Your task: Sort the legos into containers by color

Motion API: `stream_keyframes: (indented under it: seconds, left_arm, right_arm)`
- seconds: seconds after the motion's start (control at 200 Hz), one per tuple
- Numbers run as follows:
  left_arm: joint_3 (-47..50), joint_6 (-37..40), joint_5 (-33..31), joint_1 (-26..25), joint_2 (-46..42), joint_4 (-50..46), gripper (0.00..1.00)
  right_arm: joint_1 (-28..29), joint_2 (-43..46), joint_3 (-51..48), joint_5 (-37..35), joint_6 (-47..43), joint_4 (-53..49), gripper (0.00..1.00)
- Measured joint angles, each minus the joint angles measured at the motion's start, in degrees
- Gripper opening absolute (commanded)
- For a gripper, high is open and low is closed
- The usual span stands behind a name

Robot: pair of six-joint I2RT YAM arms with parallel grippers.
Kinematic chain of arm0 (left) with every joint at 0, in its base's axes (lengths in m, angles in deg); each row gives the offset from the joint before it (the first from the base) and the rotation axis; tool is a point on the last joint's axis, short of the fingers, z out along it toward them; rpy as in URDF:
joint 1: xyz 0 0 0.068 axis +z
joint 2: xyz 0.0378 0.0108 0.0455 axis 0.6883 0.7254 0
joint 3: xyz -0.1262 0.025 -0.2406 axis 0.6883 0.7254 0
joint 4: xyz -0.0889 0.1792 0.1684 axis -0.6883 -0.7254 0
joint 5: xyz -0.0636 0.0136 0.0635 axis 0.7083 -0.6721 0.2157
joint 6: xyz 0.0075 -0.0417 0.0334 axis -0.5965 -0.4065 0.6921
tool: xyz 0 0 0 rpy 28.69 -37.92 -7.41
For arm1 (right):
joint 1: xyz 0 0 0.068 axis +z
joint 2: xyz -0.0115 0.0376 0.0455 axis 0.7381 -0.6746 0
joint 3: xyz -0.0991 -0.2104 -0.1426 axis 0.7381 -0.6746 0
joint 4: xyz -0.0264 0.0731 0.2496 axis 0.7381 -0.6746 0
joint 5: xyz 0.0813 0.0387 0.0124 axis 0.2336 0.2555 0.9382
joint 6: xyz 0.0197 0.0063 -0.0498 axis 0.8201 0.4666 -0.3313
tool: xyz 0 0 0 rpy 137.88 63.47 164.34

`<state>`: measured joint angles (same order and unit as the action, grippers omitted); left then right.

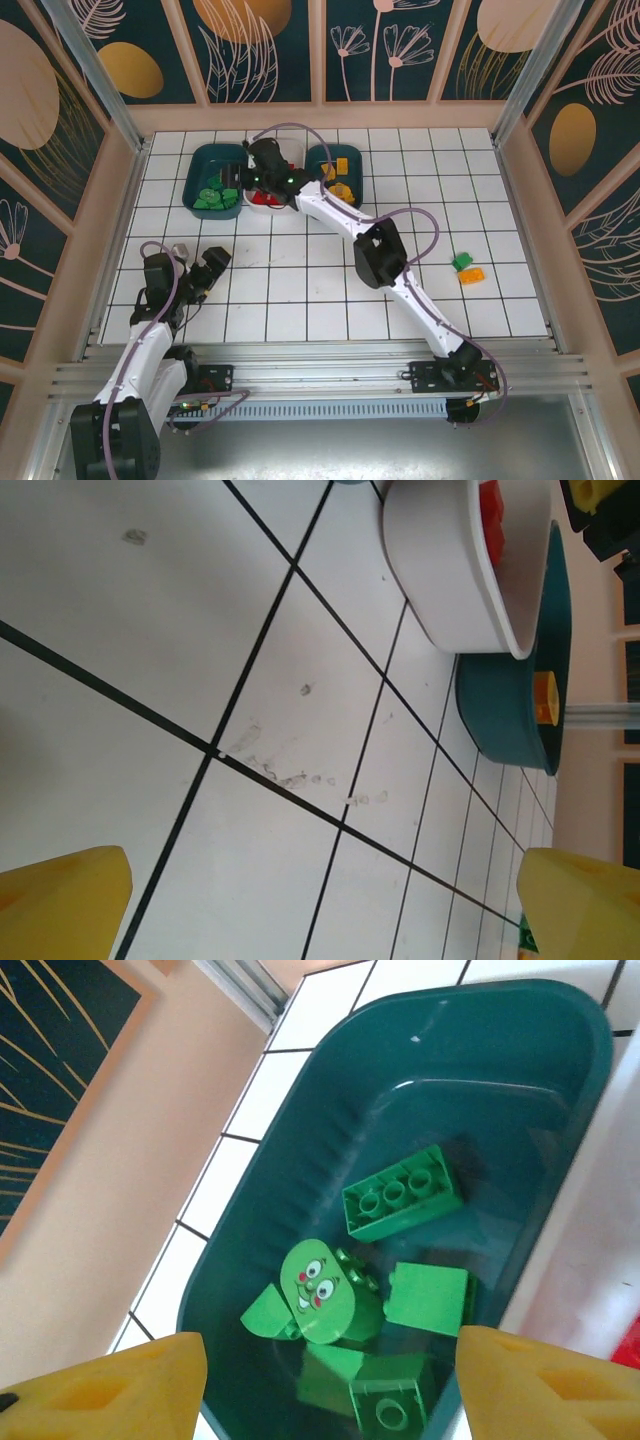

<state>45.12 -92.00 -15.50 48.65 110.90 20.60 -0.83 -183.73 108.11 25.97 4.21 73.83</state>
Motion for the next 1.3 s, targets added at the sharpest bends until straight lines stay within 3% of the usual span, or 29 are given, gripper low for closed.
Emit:
stream_keyframes:
  seconds: [0.155,0.285,0.38,0.495,0.626,0.726,0.846,1.071,1.301]
  left_arm:
    - [0.2,-0.7,2.9,0.0,-2.0,1.6,0.98]
    - [2.6,-3.0,4.3,-0.8,-5.7,5.2,0.99]
    - [5.4,-5.2,3.7,-4.4,-9.3,7.5,0.99]
    - [8.0,-7.9,2.9,-10.5,-11.5,10.8,0.99]
    - [9.2,-8.9,1.7,-14.3,-10.0,14.7,0.99]
    - [9.3,-9.1,1.6,-15.8,-6.4,18.1,0.98]
    - [9.3,-9.0,1.7,-16.8,-1.7,21.2,0.98]
    - [8.9,-8.2,1.7,-18.5,1.6,24.5,0.98]
    - [8.9,-7.4,1.7,-18.7,3.8,26.4,0.99]
  right_arm:
    - [0.2,13.7,-16.6,-3.0,-2.1,-0.5,0.65]
    - [0.0,36.4,-44.0,-10.2,-2.6,2.2,0.66]
    - [-2.9,54.4,-64.3,-15.6,-1.0,3.6,0.68]
    - [-15.3,71.9,-84.3,-21.5,2.2,1.6,0.71]
    - [-32.6,82.0,-100.2,-25.0,4.3,-1.8,0.74]
    - [-42.6,85.0,-106.3,-24.7,4.7,-4.1,0.77]
    - [-47.7,83.5,-107.1,-23.8,4.5,-3.9,0.74]
    - [-50.9,72.2,-105.6,-22.9,2.5,-1.9,0.58]
    - [-51.1,68.7,-104.4,-21.5,0.8,0.2,0.42]
